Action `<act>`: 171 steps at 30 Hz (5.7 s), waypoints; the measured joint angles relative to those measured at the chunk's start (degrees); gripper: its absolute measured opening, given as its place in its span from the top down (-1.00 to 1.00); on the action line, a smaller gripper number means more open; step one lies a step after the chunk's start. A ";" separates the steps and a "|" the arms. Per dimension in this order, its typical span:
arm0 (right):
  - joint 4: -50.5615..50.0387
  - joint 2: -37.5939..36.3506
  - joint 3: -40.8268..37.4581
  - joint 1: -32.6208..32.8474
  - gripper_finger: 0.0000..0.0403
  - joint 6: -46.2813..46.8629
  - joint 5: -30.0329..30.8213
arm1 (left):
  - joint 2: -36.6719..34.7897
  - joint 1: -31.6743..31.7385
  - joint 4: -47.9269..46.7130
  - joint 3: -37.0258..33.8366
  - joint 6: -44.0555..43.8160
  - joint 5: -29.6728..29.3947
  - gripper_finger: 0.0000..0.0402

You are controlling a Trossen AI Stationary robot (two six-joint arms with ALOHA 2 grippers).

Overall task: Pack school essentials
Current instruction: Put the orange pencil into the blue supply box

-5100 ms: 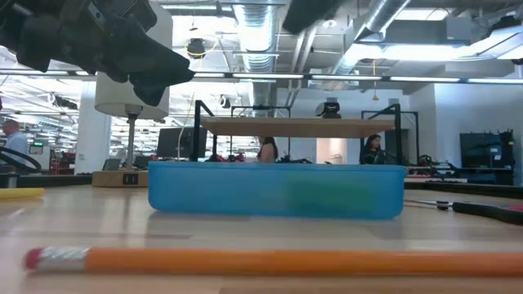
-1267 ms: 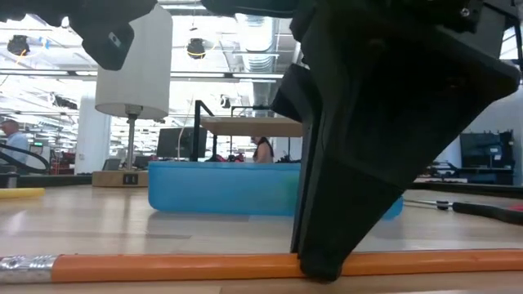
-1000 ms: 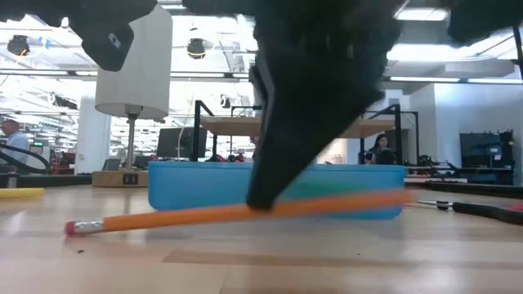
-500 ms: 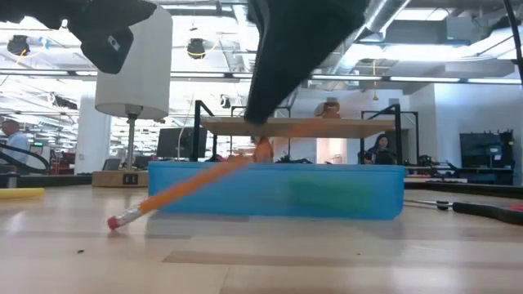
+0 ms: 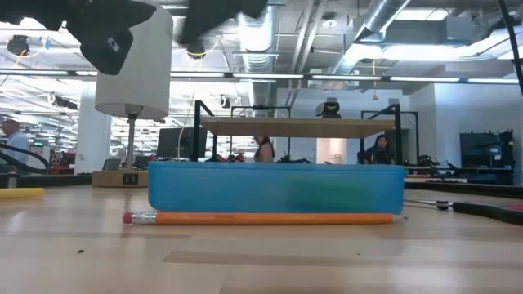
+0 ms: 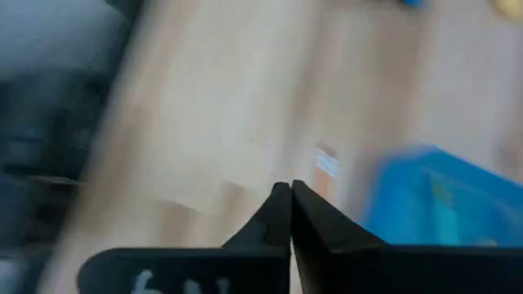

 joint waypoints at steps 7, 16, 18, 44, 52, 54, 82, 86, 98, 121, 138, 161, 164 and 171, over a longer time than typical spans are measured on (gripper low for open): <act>11.43 0.17 -7.37 -1.65 0.37 -2.06 -1.46 | 0.00 -0.01 0.02 0.00 -0.66 0.02 0.46; 21.88 0.17 -13.84 -5.23 0.01 -2.23 -3.21 | 0.00 -0.02 0.02 0.00 -0.40 -0.04 0.46; 21.98 0.20 -14.25 -5.80 0.02 -2.21 -3.91 | 0.00 -0.02 0.02 0.00 -0.37 -0.04 0.46; 22.28 6.62 -13.70 -6.90 0.30 0.54 -6.05 | -0.02 -0.02 -0.90 -0.04 -0.71 -0.14 0.46; 20.83 6.78 -13.81 -6.90 0.61 0.85 -5.99 | -0.02 -0.02 -0.87 -0.04 -0.83 -0.13 0.46; 20.15 6.78 -13.81 -6.94 0.75 0.85 -5.99 | -0.02 -0.02 -0.88 -0.04 -0.83 -0.14 0.46; 9.85 -1.36 -11.63 -3.55 1.00 2.49 -1.26 | -0.02 -0.02 -1.06 -0.02 -0.96 0.26 0.46; 9.15 -2.96 -11.58 -3.60 1.00 2.45 -0.32 | -0.02 0.00 -0.88 -0.02 -1.22 0.87 0.46; -3.16 -13.50 -13.36 0.53 1.00 5.02 13.21 | 13.48 -5.51 -17.00 13.63 -3.30 3.03 0.58; 31.53 -42.13 -56.77 9.37 0.91 17.83 19.45 | 33.12 -4.87 -35.95 26.60 -22.24 5.31 0.15; 32.09 -42.10 -56.78 9.17 0.91 17.81 20.24 | 38.77 -4.97 -35.72 27.82 -24.56 6.34 0.46; 31.65 -43.38 -56.76 9.34 0.92 17.32 20.22 | 34.63 -5.20 -39.40 27.41 -19.25 6.43 0.99; 31.17 -44.71 -56.76 9.92 0.92 17.29 20.55 | 32.67 -5.03 -43.46 28.78 -17.56 5.19 1.00; 30.37 -48.87 -56.76 12.85 0.92 17.23 23.67 | 29.27 -2.68 -51.19 32.47 -13.38 2.87 1.00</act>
